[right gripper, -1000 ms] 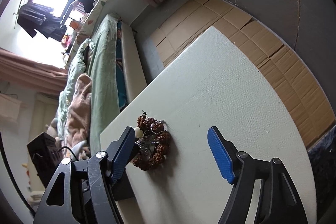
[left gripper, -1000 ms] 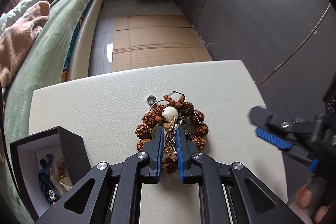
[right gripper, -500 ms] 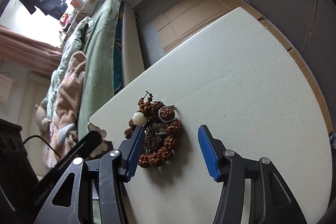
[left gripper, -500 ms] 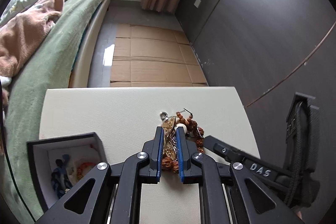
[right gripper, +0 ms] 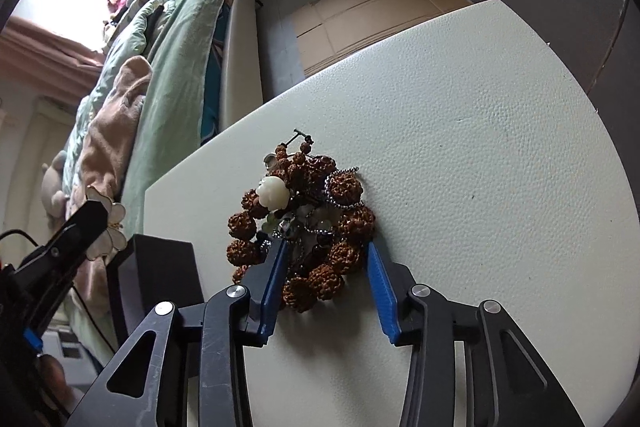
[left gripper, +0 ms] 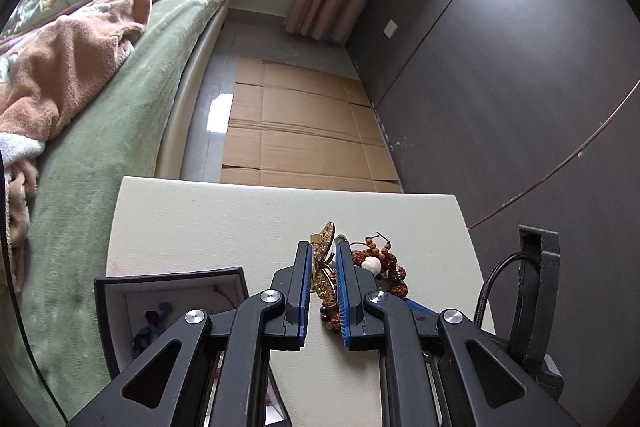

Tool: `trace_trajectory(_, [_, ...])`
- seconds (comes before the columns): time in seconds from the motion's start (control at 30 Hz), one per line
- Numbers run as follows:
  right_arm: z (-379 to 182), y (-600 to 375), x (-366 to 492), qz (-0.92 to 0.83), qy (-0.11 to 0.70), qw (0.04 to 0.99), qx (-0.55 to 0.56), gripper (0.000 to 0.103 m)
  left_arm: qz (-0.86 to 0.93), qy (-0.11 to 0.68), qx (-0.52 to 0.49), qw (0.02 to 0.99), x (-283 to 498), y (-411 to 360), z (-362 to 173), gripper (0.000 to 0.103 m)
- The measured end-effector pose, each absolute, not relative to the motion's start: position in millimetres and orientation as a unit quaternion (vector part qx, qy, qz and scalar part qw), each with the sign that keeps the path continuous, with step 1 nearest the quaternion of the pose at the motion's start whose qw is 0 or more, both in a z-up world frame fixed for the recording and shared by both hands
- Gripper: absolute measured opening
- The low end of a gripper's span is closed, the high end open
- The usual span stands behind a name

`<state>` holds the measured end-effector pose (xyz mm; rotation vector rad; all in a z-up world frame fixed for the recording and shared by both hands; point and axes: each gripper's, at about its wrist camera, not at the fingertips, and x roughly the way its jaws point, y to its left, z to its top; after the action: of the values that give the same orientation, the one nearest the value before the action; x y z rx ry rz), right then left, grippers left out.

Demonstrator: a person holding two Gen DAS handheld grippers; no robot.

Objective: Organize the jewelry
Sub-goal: 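Lift the gold pendant toward the box with the left tool while the right tool grasps the brown bead bracelet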

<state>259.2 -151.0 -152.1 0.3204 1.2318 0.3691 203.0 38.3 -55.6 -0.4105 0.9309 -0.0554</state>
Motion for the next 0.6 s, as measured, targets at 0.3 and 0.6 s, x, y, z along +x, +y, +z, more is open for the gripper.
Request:
trace_trajectory(0.3, [-149.8,-151.5,254.5,0.153,0.549,0.816,0.102,0.019,-0.020,0.440,-0.203,0.874,192.6,44.6,-53.3,0.012])
trace_trajectory(0.6, [-123.3,-195.5,233.8,0.235,0.504,0.787,0.268,0.019,-0.016,0.427,-0.211,0.879,172.8,51.0,-45.6,0.012])
